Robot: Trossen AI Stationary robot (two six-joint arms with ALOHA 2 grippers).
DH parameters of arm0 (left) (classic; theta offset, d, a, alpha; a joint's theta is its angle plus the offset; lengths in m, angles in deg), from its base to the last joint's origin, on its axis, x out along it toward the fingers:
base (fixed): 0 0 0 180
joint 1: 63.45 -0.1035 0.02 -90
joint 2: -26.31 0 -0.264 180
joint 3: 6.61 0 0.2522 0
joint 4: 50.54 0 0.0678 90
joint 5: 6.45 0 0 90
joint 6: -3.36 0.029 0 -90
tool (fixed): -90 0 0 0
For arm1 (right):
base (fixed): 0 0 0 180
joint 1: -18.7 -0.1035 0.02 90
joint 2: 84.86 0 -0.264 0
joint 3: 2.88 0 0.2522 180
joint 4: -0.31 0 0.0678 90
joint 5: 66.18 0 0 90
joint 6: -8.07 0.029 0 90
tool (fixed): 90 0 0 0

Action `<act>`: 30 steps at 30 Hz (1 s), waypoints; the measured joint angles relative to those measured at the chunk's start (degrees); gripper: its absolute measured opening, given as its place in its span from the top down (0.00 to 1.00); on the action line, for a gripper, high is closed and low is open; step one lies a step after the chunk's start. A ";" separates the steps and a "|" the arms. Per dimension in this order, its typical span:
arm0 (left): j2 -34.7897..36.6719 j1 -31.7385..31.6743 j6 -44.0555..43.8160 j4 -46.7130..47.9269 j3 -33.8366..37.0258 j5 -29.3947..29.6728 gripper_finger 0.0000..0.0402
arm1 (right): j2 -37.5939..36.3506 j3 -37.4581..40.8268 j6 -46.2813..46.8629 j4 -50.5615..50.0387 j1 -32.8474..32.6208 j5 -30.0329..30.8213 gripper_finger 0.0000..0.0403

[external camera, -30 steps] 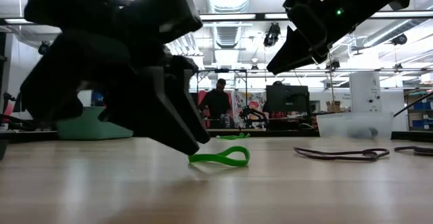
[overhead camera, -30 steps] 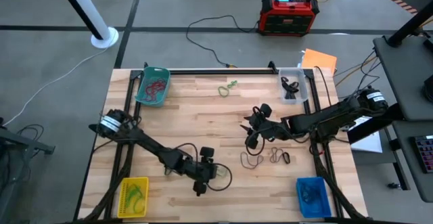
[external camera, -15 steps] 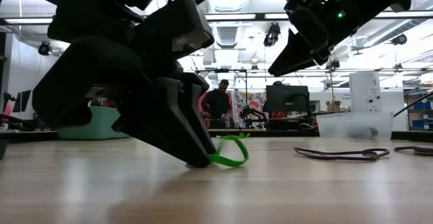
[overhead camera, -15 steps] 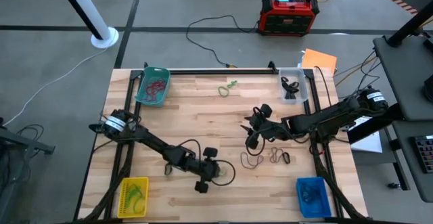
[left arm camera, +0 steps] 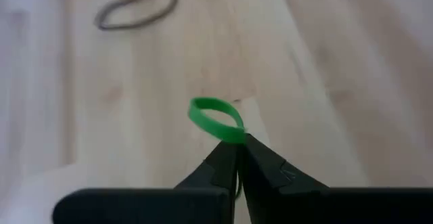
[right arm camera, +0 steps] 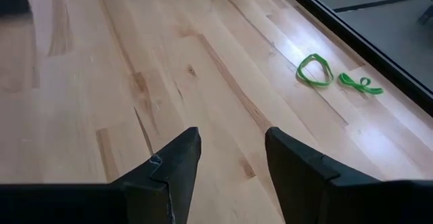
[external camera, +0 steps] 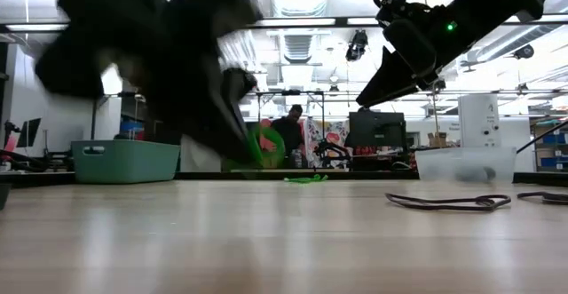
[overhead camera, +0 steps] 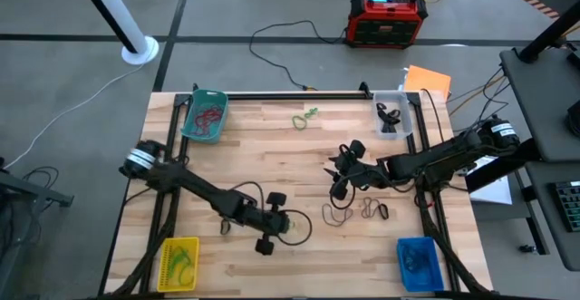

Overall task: Sort rubber bands into baskets
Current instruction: Put the green rubber band into the yellow bin

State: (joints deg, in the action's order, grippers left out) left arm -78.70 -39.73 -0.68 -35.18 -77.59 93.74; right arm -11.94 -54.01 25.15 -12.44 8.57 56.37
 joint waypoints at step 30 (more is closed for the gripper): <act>27.36 31.12 -77.68 52.88 0.03 -31.29 1.00 | 0.02 0.94 2.00 1.45 0.02 0.02 0.61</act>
State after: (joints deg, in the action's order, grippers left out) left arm -51.34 -8.61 -78.36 17.69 -77.56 62.45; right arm -11.92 -53.07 27.15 -10.99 8.60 56.39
